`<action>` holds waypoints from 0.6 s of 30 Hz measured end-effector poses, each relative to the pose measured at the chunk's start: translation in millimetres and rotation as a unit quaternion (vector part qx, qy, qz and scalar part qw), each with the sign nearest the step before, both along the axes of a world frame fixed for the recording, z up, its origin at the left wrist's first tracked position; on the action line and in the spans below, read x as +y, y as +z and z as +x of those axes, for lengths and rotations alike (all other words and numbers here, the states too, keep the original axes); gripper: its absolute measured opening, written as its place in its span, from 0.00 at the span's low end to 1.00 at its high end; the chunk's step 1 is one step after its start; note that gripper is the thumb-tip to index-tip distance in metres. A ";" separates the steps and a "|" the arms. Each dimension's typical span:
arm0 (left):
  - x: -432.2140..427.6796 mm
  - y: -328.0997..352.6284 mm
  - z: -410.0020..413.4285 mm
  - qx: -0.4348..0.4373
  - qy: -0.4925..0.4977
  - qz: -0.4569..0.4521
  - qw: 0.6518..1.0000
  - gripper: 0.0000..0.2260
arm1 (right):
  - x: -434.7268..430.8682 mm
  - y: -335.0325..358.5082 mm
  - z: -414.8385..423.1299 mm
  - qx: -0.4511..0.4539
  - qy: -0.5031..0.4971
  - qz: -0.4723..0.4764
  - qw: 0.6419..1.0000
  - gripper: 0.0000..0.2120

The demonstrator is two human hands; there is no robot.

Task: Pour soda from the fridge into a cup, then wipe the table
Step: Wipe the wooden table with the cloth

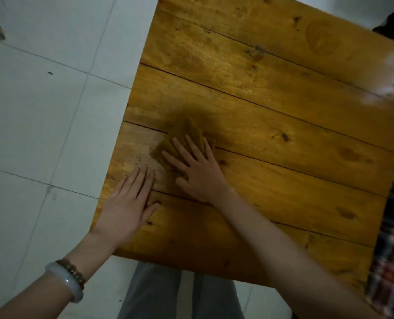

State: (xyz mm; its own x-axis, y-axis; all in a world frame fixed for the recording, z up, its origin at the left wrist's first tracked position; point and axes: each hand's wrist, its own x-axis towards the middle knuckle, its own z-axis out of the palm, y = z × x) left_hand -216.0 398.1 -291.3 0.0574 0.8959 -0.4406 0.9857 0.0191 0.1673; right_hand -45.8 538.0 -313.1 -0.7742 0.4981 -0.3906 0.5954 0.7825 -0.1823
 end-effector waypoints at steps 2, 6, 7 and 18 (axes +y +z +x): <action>-0.2 0.3 3.4 0.017 -0.007 -0.007 1.000 0.35 | 5.3 0.7 42.3 -0.030 -0.020 0.021 0.999 0.30; -2.9 -2.2 10.4 0.042 -0.010 -0.018 0.999 0.38 | 30.2 3.1 115.6 -0.055 -0.135 0.036 0.989 0.30; -3.5 -3.3 11.8 0.046 -0.008 -0.022 0.999 0.39 | 34.3 2.8 130.7 -0.062 -0.172 0.032 0.983 0.31; -5.9 -10.1 13.1 0.047 0.000 -0.033 0.998 0.39 | -7.3 2.1 47.8 -0.057 -0.357 -0.010 0.932 0.32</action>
